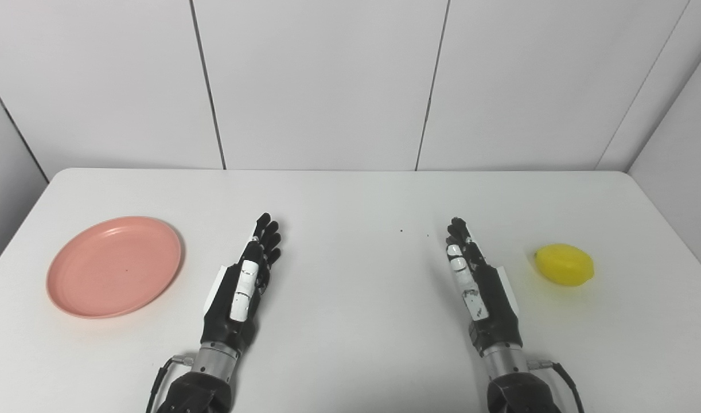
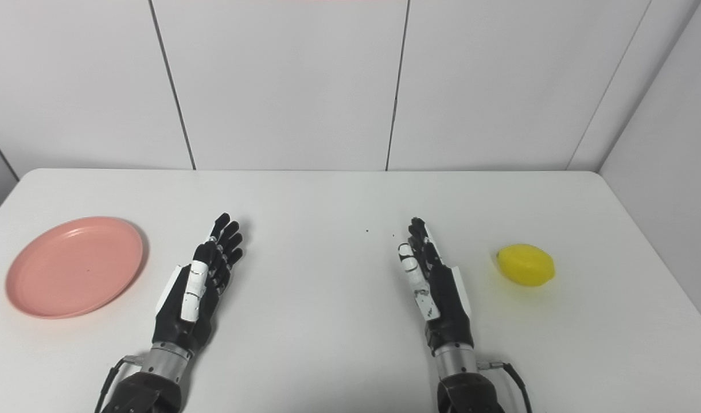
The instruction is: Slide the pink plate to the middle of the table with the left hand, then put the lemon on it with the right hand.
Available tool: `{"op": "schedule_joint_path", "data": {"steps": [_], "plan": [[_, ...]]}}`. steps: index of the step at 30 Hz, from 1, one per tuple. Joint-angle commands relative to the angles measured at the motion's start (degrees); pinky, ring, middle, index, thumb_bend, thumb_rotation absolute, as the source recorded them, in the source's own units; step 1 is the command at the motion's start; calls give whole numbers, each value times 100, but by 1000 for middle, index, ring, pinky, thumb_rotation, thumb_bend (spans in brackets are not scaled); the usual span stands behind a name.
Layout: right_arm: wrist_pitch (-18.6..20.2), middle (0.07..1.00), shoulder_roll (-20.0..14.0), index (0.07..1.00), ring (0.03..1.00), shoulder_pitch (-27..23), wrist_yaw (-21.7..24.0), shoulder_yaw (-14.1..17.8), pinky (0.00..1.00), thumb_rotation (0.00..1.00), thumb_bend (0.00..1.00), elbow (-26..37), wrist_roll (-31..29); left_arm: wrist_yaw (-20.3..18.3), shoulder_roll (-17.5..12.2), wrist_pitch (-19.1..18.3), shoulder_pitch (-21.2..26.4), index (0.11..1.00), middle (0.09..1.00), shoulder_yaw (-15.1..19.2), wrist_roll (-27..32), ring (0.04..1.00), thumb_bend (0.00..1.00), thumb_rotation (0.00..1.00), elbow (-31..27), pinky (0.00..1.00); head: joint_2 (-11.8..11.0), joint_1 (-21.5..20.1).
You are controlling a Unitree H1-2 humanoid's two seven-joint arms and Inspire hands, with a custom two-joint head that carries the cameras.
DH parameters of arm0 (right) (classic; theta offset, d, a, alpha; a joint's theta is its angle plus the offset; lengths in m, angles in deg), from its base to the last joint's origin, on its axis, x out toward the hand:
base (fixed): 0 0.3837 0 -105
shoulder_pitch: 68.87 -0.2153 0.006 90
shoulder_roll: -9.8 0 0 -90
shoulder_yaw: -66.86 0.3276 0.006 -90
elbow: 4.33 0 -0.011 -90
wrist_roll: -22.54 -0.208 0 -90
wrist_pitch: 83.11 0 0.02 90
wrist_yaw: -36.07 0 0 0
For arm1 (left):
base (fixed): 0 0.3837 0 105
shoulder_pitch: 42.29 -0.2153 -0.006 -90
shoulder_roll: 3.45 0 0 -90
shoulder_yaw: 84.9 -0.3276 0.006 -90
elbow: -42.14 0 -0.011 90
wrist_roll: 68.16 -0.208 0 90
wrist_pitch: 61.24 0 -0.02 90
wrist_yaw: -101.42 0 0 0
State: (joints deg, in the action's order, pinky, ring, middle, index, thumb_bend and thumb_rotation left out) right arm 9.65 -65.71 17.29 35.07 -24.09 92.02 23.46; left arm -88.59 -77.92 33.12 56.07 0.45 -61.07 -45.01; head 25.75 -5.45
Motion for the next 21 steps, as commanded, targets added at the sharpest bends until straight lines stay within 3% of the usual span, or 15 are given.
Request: {"op": "schedule_joint_path", "data": {"steps": [1,9,10,11,15,19,21], "plan": [[-347,961,-25,961,967,-86,44,15,1000,871,657,129,-43,43,67,182,73,1000,1000,-19,-49,1000,791,967,-91,1000,-44,160],[-439,952,-95,954,964,16,71,114,1000,874,592,167,-108,48,133,97,68,1000,1000,-47,-1,1000,782,947,-285,1000,-243,937],[-459,950,-94,952,963,39,72,150,1000,872,582,181,-164,56,145,66,70,1000,1000,-60,-9,1000,783,945,-330,1000,-327,1228],[-473,948,-93,947,956,54,75,175,1000,860,551,190,-205,64,154,45,70,1000,1000,-70,-18,1000,784,944,-361,1000,-327,1228],[-520,936,-28,923,943,91,56,356,1000,768,480,219,-503,161,268,156,116,1000,1000,-117,-120,1000,757,946,-369,1000,-495,1929],[-477,961,-127,951,964,104,189,328,1000,827,400,322,-565,298,408,313,176,1000,1000,-159,-326,1000,732,964,-210,1000,-618,2258],[-420,990,-215,987,991,110,280,270,1000,935,368,381,-560,360,471,360,206,1000,1000,-153,-379,1000,743,947,-126,1000,-637,2278]]}}
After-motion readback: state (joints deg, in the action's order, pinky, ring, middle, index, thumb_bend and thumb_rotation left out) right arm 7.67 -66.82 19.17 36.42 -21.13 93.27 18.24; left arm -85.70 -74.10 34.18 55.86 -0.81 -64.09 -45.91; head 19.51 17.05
